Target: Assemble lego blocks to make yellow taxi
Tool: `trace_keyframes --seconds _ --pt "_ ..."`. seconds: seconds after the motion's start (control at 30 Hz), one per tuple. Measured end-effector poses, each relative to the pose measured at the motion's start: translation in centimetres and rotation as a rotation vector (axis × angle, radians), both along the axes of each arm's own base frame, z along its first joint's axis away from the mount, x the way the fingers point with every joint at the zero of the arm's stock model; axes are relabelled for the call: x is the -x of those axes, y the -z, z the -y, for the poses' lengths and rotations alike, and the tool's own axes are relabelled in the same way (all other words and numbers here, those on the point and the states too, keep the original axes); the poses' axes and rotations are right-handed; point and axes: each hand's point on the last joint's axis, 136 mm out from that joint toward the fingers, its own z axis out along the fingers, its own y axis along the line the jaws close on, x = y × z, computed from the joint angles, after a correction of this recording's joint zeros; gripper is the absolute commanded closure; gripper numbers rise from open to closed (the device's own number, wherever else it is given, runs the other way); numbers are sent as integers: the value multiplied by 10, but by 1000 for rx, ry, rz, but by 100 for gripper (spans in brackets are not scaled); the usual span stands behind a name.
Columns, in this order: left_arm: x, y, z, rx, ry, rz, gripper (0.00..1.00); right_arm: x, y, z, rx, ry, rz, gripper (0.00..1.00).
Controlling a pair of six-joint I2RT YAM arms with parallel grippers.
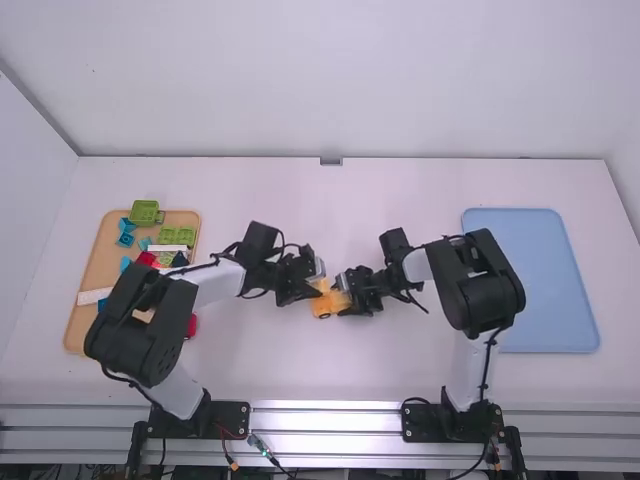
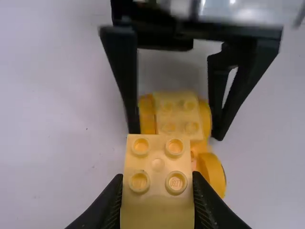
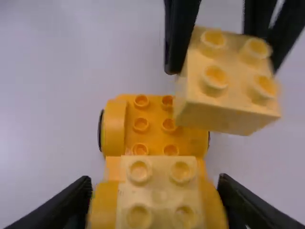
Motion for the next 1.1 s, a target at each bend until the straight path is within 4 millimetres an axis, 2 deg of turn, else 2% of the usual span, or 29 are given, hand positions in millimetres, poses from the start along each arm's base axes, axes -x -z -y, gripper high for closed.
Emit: trace_keyframes --seconds 0.17,0.3,0.4,0.63,0.83,0.93,1.1 --pt "0 -6 0 4 0 12 98 1 -1 -7 -1 0 -10 51" --pt "0 -4 0 7 -2 32 98 -11 -1 -5 4 54 -16 55" --pt "1 3 -3 7 -12 61 98 -24 -2 -2 9 117 -32 54" --pt "-2 4 -3 4 -24 80 98 -33 -2 -1 15 175 -64 51" --pt "-24 -1 3 7 -10 120 99 -39 -3 -2 18 209 -69 49" --pt "-30 4 5 -3 4 122 99 -43 -3 -2 19 225 -67 48" --pt "-24 10 -2 -27 49 73 99 -46 -3 -2 19 237 -68 47"
